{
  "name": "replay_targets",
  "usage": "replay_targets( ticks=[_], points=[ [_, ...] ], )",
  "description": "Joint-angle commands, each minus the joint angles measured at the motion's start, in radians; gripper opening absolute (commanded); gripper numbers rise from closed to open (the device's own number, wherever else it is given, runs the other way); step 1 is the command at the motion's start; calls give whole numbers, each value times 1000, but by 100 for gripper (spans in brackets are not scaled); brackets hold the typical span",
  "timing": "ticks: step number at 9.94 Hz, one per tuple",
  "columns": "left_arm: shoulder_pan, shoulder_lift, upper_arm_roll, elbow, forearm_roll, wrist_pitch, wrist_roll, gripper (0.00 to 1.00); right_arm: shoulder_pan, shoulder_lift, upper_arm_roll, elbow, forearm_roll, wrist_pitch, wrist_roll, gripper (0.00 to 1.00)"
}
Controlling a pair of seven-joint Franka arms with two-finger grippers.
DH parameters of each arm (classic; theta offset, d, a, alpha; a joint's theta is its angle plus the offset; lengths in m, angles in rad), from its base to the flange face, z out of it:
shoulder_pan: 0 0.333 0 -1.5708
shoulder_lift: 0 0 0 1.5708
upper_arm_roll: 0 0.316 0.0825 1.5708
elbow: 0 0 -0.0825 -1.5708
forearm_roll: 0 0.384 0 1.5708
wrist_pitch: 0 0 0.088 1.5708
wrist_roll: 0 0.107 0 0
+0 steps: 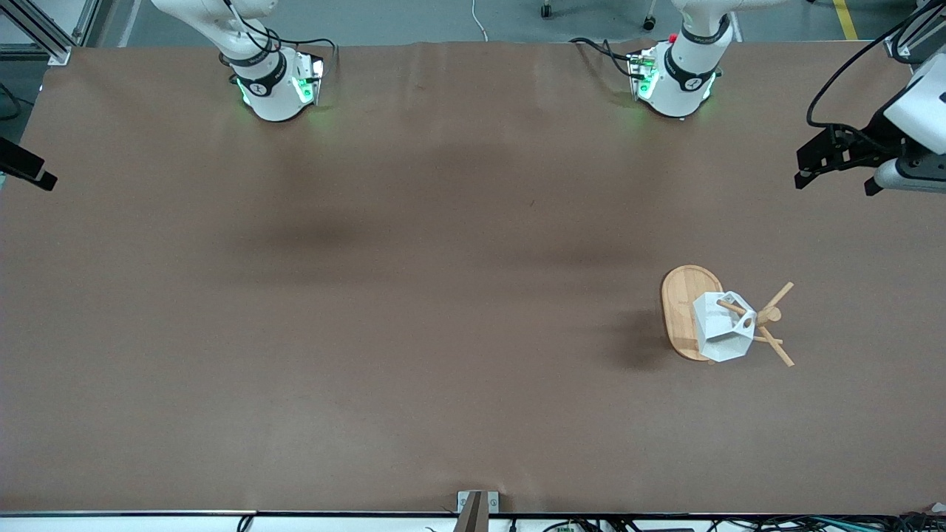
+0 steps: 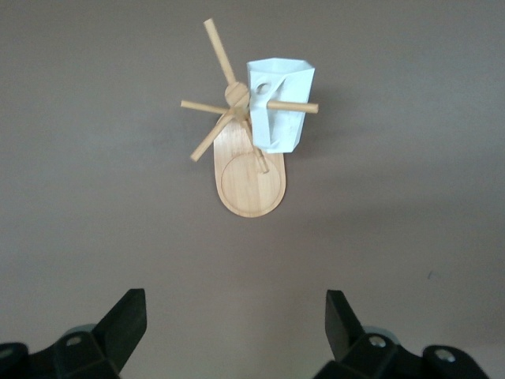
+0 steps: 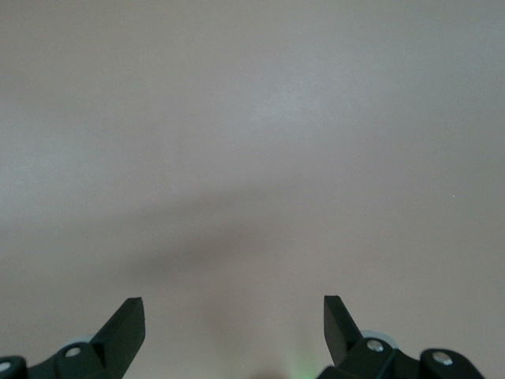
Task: Hang cup on rack
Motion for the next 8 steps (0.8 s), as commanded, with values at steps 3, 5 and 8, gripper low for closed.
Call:
replay_targets(
  ticks=[3,5,8],
  points=[
    [-23,-33,12,-27,21,-57,-90,100,9,-14,-7,-17,-4,19,-18,100],
    [-22,-23,4,-18,21,-75,-113,100,9,-14,-7,-17,-4,16,-17,100],
    [-17,23,4,31,21,-75,-98,100,9,-14,-7,-17,-4,15,-17,100]
  ],
)
